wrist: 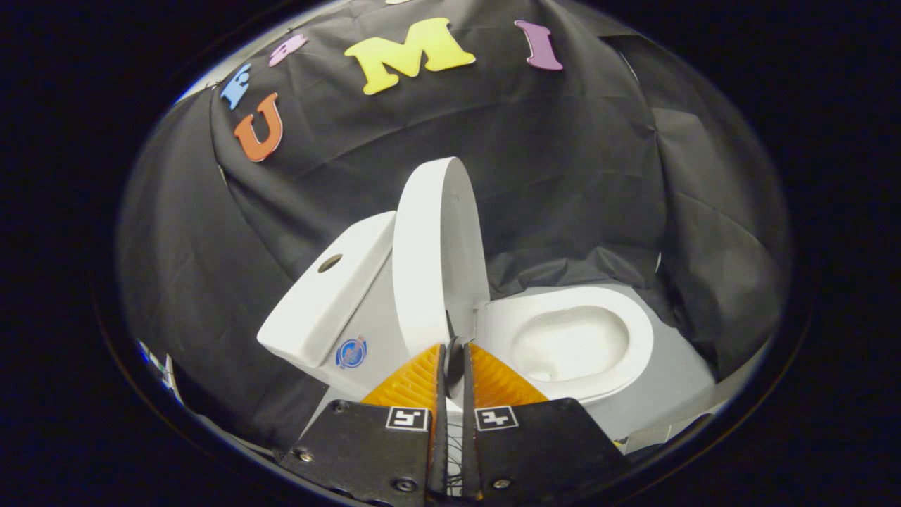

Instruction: Open the toilet lid.

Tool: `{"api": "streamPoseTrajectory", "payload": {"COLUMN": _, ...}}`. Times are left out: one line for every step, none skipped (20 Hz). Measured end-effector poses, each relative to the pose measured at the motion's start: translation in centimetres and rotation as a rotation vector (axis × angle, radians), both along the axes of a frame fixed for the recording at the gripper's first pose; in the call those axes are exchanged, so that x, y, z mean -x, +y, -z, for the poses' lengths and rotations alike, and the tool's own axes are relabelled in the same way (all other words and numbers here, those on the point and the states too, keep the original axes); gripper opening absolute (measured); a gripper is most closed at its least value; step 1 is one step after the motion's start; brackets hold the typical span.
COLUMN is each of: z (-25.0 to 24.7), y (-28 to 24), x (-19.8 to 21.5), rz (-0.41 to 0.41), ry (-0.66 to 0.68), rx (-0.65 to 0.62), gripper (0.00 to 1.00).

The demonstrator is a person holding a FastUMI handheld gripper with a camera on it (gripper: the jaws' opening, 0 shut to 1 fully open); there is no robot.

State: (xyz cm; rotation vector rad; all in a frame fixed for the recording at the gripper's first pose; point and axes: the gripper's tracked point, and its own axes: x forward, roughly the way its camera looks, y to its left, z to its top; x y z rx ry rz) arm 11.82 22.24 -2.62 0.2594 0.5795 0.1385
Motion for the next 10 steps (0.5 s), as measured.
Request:
{"api": "streamPoseTrajectory", "payload": {"z": 0.0, "y": 0.2, "x": 0.0, "rz": 0.0, "ry": -0.002, "rx": 0.007, "gripper": 0.11}}
{"api": "streamPoseTrajectory", "payload": {"z": -0.1, "y": 0.5, "x": 0.0, "rz": -0.001, "ry": -0.003, "rx": 0.011, "gripper": 0.11}}
{"api": "streamPoseTrajectory", "payload": {"z": -0.2, "y": 0.8, "x": 0.0, "rz": -0.005, "ry": -0.005, "rx": 0.019, "gripper": 0.11}}
{"api": "streamPoseTrajectory", "payload": {"z": -0.2, "y": 1.2, "x": 0.0, "rz": -0.009, "ry": -0.006, "rx": 0.027, "gripper": 0.11}}
{"api": "streamPoseTrajectory", "payload": {"z": -0.3, "y": 1.4, "x": 0.0, "rz": -0.013, "ry": -0.008, "rx": 0.034, "gripper": 0.11}}
{"api": "streamPoseTrajectory", "payload": {"z": -0.3, "y": 1.5, "x": 0.1, "rz": -0.019, "ry": -0.009, "rx": 0.043, "gripper": 0.11}}
{"api": "streamPoseTrajectory", "payload": {"z": -0.4, "y": 1.8, "x": 0.1, "rz": -0.022, "ry": -0.013, "rx": 0.051, "gripper": 0.11}}
{"api": "streamPoseTrajectory", "payload": {"z": -0.3, "y": 2.3, "x": 0.1, "rz": -0.027, "ry": -0.013, "rx": 0.059, "gripper": 0.11}}
{"api": "streamPoseTrajectory", "payload": {"z": -0.4, "y": 2.7, "x": 0.2, "rz": -0.031, "ry": -0.014, "rx": 0.065, "gripper": 0.11}}
{"api": "streamPoseTrajectory", "payload": {"z": -0.4, "y": 3.1, "x": 0.0, "rz": -0.039, "ry": -0.013, "rx": 0.071, "gripper": 0.11}}
